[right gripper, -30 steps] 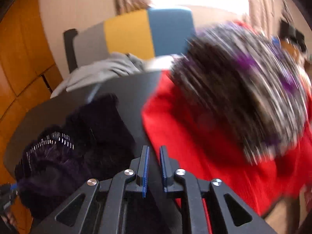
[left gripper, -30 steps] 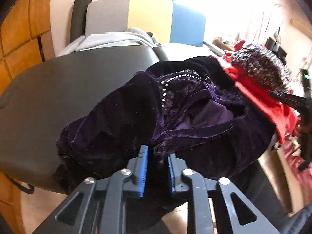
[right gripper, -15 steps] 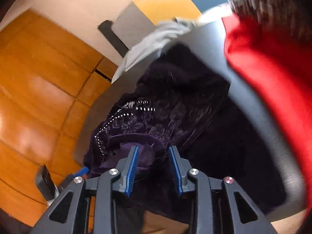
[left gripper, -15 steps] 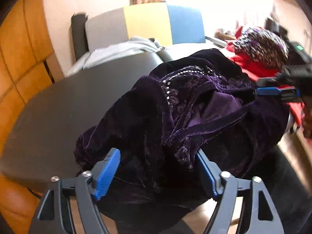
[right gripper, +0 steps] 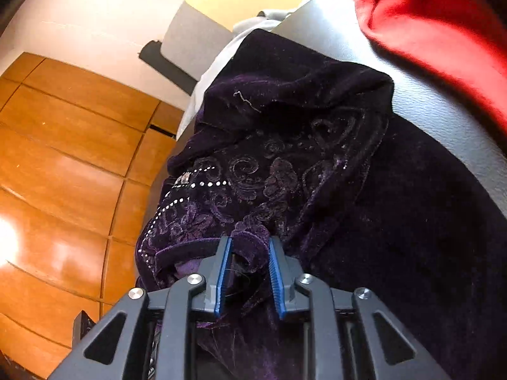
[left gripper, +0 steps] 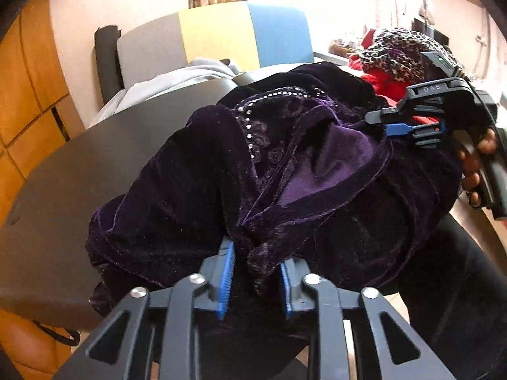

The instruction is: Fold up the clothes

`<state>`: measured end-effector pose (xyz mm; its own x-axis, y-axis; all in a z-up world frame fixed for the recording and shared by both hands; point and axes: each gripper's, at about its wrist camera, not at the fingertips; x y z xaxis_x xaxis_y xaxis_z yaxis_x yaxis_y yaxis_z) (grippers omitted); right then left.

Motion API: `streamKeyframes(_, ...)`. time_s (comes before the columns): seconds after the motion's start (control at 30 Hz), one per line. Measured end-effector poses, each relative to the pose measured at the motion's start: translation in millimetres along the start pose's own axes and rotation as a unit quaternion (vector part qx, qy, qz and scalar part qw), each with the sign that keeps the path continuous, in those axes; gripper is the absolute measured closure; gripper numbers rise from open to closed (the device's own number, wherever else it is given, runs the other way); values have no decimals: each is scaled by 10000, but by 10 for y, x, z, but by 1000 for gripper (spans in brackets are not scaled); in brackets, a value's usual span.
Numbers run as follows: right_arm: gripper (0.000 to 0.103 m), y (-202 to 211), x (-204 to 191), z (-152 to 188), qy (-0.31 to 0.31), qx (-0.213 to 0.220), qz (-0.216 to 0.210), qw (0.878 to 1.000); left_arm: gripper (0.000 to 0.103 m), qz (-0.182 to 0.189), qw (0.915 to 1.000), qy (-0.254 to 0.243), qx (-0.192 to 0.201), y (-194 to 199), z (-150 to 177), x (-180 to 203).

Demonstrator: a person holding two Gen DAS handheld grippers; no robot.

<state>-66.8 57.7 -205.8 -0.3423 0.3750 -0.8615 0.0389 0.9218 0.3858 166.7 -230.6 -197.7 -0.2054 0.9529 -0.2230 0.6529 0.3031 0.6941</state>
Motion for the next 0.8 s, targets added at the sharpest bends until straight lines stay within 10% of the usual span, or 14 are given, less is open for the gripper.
streamKeyframes(0.27,91,-59,-103,13,191,-30,259,9995,94,-37,9958,819,417,288,-226,-330)
streamKeyframes(0.4,93,20,-399,-8,295,375,-473,9977,95,-120,9841,1513,924,545,-530,-701)
streamKeyframes(0.53,93,309,-1062,-235,901,1107,-1476,9787,97,-147,9624,2127,1682,883,-938,-1059)
streamKeyframes(0.8,93,686,-2183,-615,2058,2024,-2090,9343,98,-430,9075,2764,3135,1610,-1654,-1334)
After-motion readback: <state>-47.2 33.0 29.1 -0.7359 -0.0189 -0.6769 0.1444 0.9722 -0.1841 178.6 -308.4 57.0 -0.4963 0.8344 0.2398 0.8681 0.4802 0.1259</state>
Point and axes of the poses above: each gripper's, at about its wrist camera, not at the fingertips, and y roughly against the way its jaws point, x to its right, z to its underside, and after that the axes turned 11 degrees about -z, right-handed
